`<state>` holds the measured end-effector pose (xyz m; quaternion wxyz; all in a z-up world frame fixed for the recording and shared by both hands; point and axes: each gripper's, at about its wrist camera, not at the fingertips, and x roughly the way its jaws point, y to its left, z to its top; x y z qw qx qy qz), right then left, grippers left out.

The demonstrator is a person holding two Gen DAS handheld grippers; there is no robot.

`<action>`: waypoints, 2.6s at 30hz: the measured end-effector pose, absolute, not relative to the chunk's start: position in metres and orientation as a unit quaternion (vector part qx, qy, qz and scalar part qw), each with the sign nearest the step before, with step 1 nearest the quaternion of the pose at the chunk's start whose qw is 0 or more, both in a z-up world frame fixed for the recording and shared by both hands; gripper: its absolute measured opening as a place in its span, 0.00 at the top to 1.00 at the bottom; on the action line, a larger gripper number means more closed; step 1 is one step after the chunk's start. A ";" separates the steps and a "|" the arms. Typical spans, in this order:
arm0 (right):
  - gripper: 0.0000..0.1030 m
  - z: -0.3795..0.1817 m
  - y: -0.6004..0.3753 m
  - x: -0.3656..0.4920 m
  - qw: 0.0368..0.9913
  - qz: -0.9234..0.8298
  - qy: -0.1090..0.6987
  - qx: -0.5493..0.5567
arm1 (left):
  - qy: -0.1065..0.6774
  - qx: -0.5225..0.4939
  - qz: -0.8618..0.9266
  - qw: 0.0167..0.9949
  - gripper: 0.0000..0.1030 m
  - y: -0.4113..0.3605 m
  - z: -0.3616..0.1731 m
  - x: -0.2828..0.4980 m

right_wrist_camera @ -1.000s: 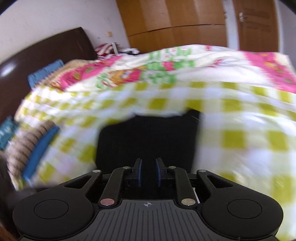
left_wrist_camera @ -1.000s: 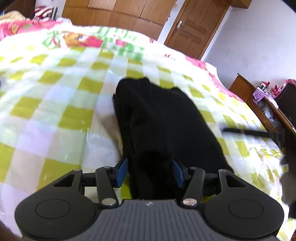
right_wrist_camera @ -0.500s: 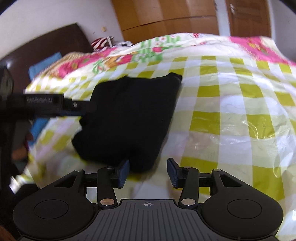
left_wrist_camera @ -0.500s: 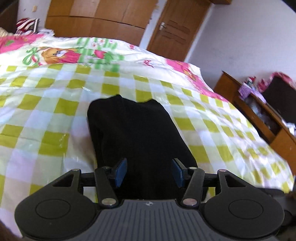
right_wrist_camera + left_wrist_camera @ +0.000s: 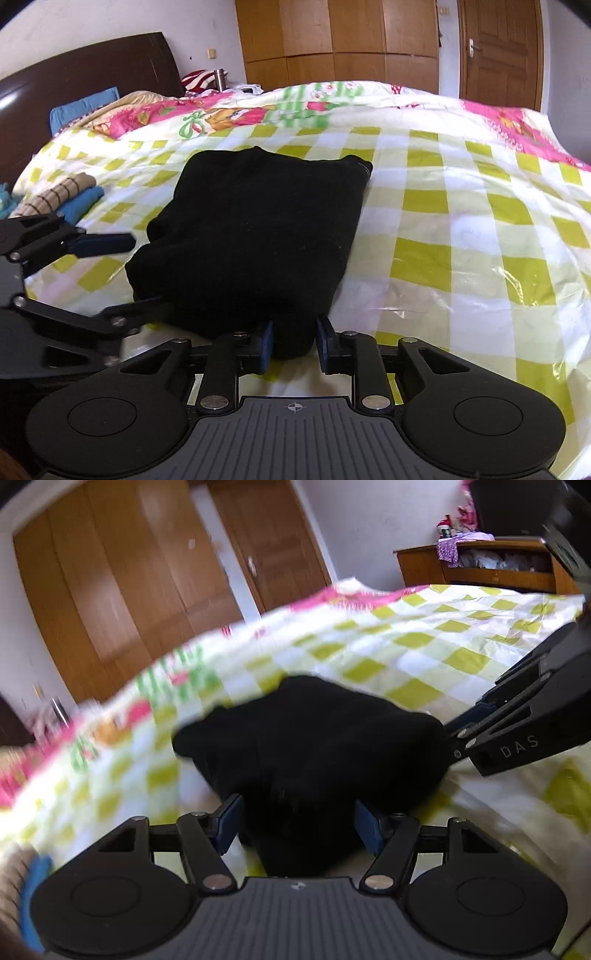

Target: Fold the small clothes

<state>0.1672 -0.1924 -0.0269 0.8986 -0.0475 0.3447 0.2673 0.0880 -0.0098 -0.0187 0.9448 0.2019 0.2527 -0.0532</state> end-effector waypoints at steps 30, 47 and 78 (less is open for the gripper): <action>0.86 -0.031 -0.207 0.162 0.889 0.258 0.379 -0.024 | 0.350 0.086 -0.071 0.930 0.75 0.032 -0.017 0.084; 0.80 -0.013 -0.154 0.179 0.894 0.326 0.304 -0.053 | 0.260 0.049 -0.075 0.961 0.69 0.036 0.013 0.182; 0.76 -0.007 -0.179 0.210 0.913 0.245 0.325 0.015 | 0.335 0.017 -0.001 0.942 0.60 0.050 -0.002 0.164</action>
